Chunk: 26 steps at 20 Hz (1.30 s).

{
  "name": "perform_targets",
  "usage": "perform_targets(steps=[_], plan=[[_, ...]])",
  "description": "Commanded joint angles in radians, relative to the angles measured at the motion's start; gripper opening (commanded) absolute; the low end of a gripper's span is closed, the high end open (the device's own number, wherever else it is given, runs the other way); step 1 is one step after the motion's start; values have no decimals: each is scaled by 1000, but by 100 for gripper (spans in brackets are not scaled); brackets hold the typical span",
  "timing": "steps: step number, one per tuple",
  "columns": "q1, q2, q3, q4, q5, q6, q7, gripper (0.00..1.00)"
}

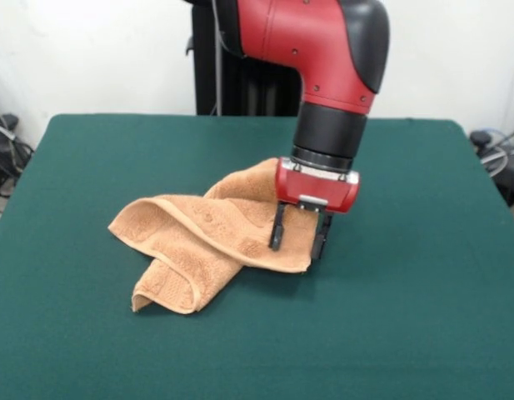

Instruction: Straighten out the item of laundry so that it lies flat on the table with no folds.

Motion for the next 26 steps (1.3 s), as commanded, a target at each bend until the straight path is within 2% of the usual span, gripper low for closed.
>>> perform_targets(steps=[1,8,17,26], plan=[[29,38,73,47,32,3,238,100],[48,30,65,56,50,15,247,100],[13,32,91,50,20,26,240,100],[13,55,97,50,19,-25,261,100]])
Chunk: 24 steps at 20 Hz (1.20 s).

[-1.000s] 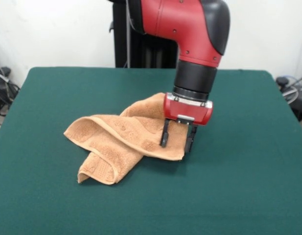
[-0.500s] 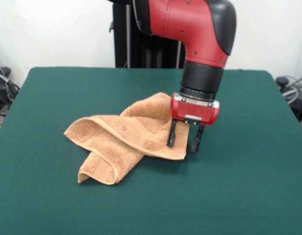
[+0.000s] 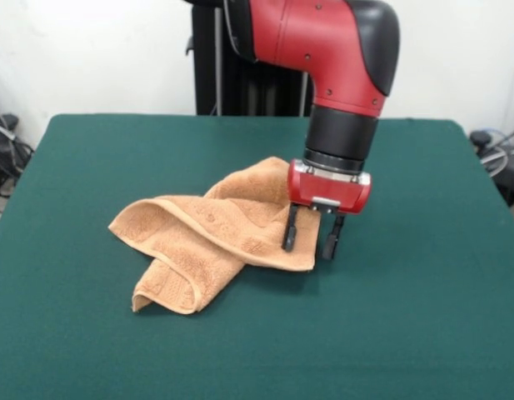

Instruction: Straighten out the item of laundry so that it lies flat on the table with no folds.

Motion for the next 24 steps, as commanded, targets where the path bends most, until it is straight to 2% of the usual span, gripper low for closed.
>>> perform_targets(steps=[1,6,11,14,15,24], plan=[[-12,44,95,51,20,-37,267,100],[-12,61,100,55,9,-162,316,100],[-15,60,104,66,15,-195,329,100],[-32,65,124,83,0,-309,378,100],[-36,66,130,92,3,-340,383,0],[-74,71,162,87,-37,-363,356,0]])
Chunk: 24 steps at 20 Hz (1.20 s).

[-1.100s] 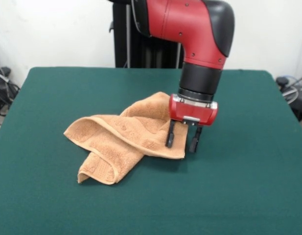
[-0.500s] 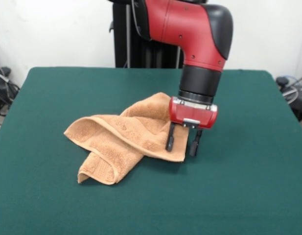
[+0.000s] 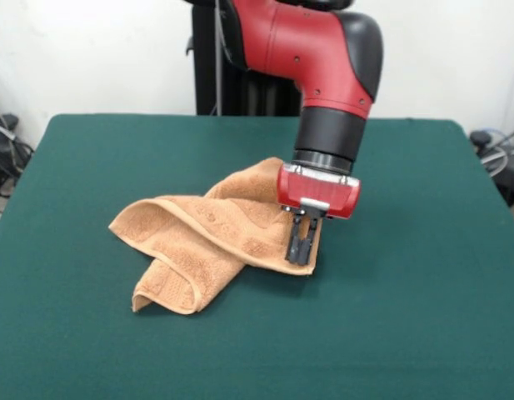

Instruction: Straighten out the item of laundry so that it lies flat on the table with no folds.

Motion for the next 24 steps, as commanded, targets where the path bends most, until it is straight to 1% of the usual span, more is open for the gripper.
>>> perform_targets(steps=[1,3,4,5,8,10,11,16,20,21,22,23,24], plan=[[-33,23,138,36,-36,-3,305,0],[-50,15,157,34,-49,66,280,0],[-45,13,154,33,-45,64,277,0],[-42,10,154,42,-40,36,293,0],[-37,11,155,51,-25,8,306,0],[-34,15,156,61,-13,-48,336,0],[-34,15,157,65,-13,-60,340,100],[-46,21,164,58,-45,-98,350,100],[-61,11,179,59,-55,-67,343,100],[-71,-13,196,60,-60,59,294,100],[-83,-21,214,63,-61,126,274,100],[-121,-29,260,72,-66,250,250,100],[-138,-32,280,77,-71,278,248,100]])
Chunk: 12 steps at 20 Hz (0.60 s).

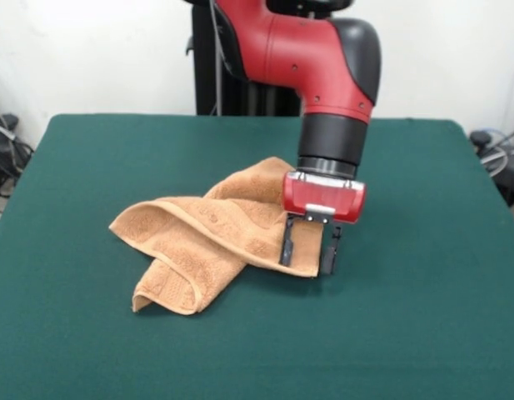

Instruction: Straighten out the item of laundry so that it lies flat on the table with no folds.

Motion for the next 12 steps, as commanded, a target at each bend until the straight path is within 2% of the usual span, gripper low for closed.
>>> perform_targets(steps=[1,5,9,12], plan=[[-106,-31,235,69,-54,342,222,100],[-100,-58,239,61,2,523,152,100],[-85,-39,230,41,12,546,157,100],[-75,-17,218,24,-3,473,187,100]])
